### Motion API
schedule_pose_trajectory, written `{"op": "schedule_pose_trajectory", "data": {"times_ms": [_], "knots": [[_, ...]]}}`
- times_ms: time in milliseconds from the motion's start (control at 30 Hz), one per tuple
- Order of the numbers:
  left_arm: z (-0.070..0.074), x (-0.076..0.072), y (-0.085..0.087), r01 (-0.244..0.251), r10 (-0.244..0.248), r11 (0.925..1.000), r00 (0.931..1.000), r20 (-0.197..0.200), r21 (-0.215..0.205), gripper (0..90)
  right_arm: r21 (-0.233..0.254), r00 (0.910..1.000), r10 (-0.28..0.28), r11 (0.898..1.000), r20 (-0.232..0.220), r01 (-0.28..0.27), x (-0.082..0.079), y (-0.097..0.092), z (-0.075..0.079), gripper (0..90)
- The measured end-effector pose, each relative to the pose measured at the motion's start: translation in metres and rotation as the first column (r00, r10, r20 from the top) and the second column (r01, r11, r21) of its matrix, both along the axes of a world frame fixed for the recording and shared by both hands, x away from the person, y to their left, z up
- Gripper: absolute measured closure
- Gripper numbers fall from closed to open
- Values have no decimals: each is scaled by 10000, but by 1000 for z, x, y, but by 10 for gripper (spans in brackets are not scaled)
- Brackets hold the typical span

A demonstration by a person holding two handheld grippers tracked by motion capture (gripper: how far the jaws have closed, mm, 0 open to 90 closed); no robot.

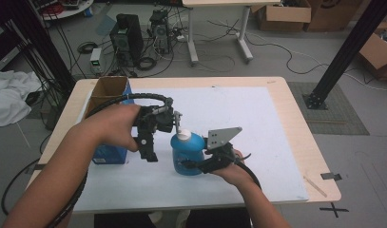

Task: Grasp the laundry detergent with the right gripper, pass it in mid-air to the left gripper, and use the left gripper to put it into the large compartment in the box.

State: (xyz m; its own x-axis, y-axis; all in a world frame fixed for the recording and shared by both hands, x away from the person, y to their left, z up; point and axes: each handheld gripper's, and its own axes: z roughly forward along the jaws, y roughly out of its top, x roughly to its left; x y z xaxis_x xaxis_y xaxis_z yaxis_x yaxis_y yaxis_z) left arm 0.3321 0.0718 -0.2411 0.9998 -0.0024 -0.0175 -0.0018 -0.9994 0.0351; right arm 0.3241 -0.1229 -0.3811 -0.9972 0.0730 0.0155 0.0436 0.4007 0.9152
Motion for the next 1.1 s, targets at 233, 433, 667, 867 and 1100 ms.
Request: {"op": "schedule_pose_trajectory", "data": {"times_ms": [233,433,667,867,1100], "knots": [[-5,-5,-4,51,-51,10000,9999,-112,-28,0,-177,9990,436,9989,-126,-438,1,26,-7,474],[-8,-7,-8,67,-68,10000,9997,-220,-64,1,-121,9979,613,9980,-183,-616,1,41,-7,473],[-12,-8,-9,14,-16,10000,9996,-288,-57,0,-154,9968,791,9967,-146,-793,2,53,-4,473],[-13,-8,-9,26,-26,10000,9997,-222,-15,1,-109,9964,822,9965,-199,-825,3,58,-5,473],[-14,-9,-10,-50,50,10000,10000,-11,45,8,-125,9964,830,9965,-148,-832,3,60,-4,473]]}}
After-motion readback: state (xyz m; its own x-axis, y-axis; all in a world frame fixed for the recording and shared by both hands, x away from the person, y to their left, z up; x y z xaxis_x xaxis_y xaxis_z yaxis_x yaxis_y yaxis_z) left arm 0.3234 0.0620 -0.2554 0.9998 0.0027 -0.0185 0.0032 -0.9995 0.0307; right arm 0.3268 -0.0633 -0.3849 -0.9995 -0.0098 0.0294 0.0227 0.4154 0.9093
